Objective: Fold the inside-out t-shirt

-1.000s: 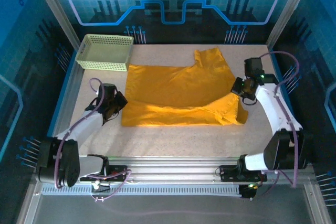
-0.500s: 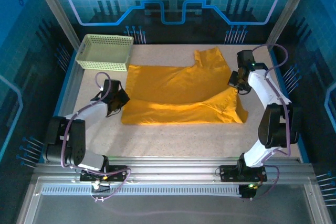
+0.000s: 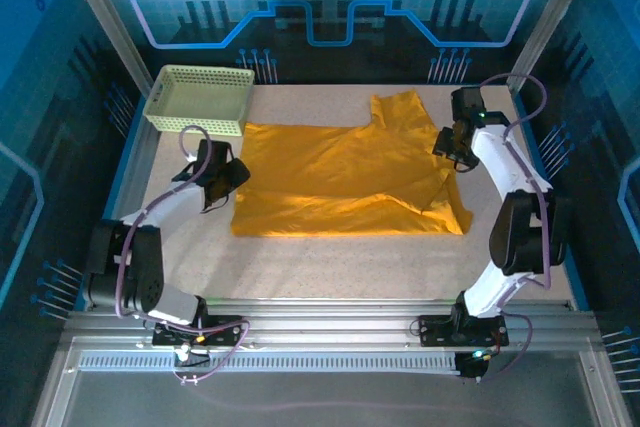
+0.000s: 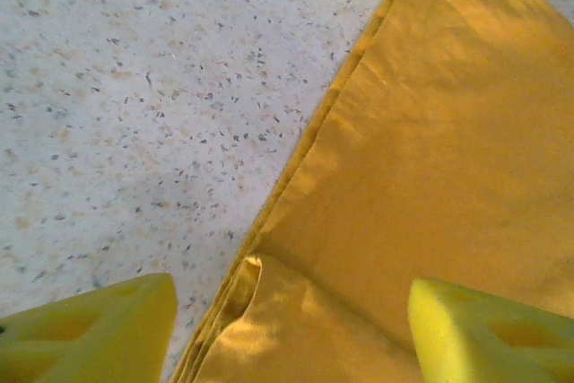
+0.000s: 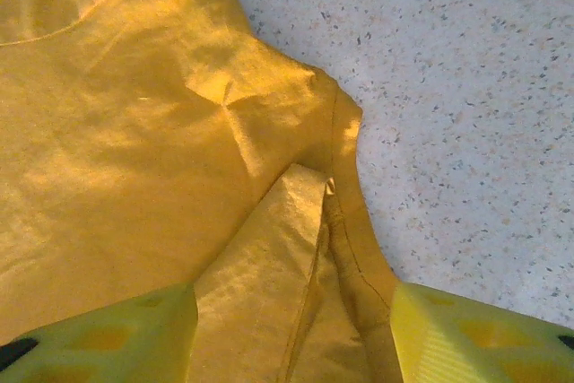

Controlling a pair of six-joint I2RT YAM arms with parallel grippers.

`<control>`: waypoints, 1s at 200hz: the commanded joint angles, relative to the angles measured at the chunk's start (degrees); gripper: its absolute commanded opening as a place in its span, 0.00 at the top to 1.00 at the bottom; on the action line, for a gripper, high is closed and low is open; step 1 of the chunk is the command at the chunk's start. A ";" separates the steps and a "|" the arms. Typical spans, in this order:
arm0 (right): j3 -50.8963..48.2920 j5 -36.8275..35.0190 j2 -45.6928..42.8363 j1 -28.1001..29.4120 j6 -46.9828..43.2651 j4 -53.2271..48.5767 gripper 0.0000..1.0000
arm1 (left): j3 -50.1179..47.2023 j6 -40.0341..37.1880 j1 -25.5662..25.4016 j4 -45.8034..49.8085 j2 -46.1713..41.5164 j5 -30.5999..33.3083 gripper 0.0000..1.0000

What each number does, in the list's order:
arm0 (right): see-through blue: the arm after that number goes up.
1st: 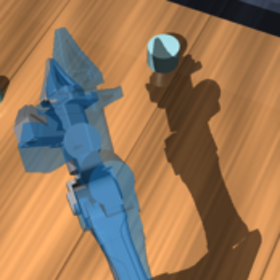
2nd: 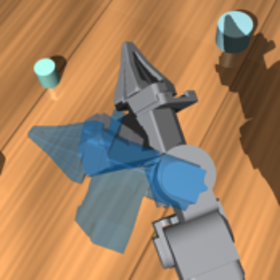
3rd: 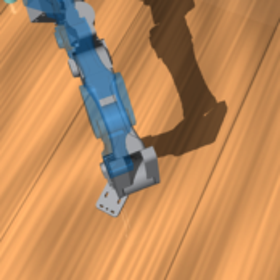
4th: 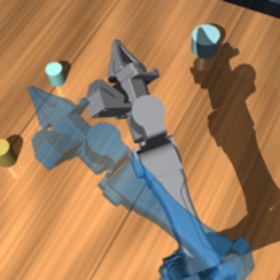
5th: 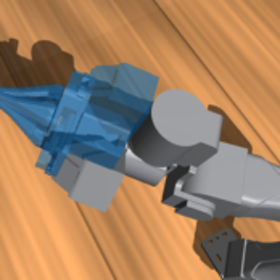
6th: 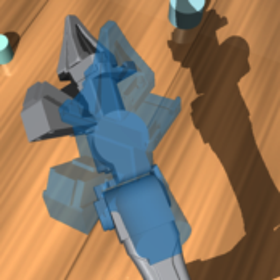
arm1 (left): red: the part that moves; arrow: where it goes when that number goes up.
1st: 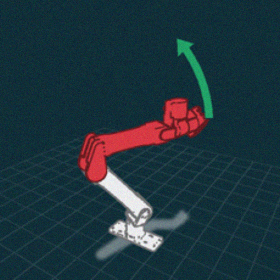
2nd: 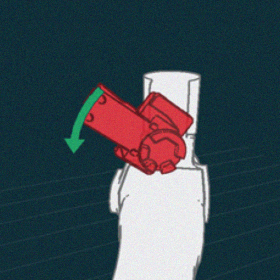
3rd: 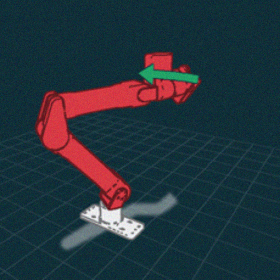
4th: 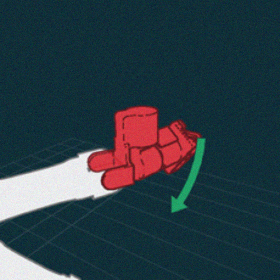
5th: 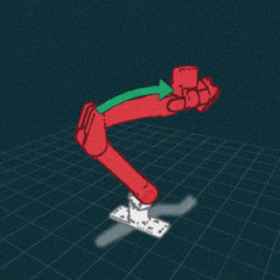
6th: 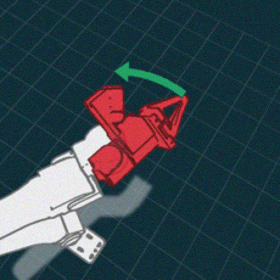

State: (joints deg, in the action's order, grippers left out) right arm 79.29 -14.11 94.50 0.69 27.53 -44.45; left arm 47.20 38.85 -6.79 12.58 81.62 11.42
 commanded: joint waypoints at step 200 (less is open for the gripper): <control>-17.42 2.06 -2.65 -3.95 3.16 2.29 0.47 | -12.00 3.10 -3.08 -6.84 2.80 -11.26 0.21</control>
State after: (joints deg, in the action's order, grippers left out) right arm 61.52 -6.15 97.49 -4.86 31.20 -38.24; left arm 36.58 43.88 -10.50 2.66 84.95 0.10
